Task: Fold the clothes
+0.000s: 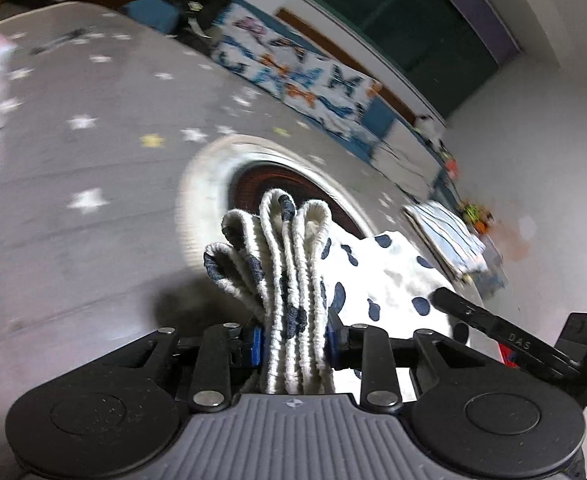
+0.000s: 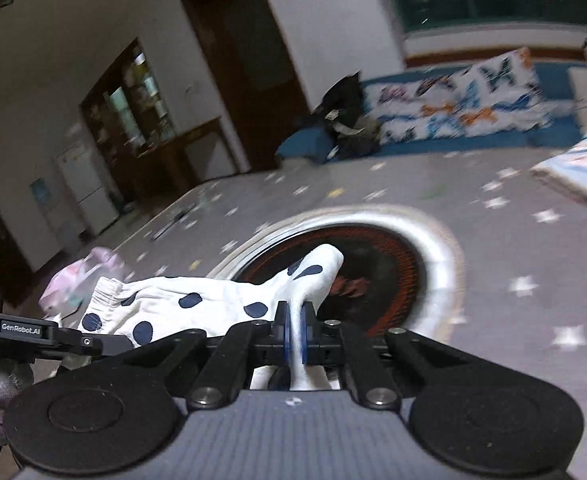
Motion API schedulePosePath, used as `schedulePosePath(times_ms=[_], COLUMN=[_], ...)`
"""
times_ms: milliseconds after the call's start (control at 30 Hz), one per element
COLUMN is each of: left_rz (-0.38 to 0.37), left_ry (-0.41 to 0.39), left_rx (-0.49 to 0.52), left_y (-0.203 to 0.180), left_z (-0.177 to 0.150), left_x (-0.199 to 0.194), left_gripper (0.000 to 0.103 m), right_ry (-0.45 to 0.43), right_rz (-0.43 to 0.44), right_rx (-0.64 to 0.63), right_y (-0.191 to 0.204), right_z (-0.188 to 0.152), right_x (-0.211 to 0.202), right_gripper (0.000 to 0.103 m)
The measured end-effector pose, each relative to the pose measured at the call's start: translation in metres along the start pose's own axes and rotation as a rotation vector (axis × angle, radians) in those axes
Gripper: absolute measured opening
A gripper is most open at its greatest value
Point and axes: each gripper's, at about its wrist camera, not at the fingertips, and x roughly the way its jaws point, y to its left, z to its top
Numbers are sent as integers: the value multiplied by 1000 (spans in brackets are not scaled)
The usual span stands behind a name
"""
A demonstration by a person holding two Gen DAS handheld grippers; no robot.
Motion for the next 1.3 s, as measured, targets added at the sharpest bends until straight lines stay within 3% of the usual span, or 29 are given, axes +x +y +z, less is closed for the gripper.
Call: schedulePosePath(times_ms=[267,600,1033,1300], left_rz=[-87,-127,-81,-32], left_ry=[99,205,255,231], left_rx=[155,301,413,481], left_y=[-80,-151,-181,-186], left_z=[11,0,-14,-16], left_x=[74,155,193,195], left_gripper=[31,31,35,52], right_ry=[-114,-139,-71,-43], right_rz=[-216,-398,-487,-537], right_rx=[66,136,184,149], right_y=[-58,-125,-166,-166], right_z=[3,-5,-27,-27], right_x=[-75,-123,-122,-119], right_gripper=[4,4,5,12])
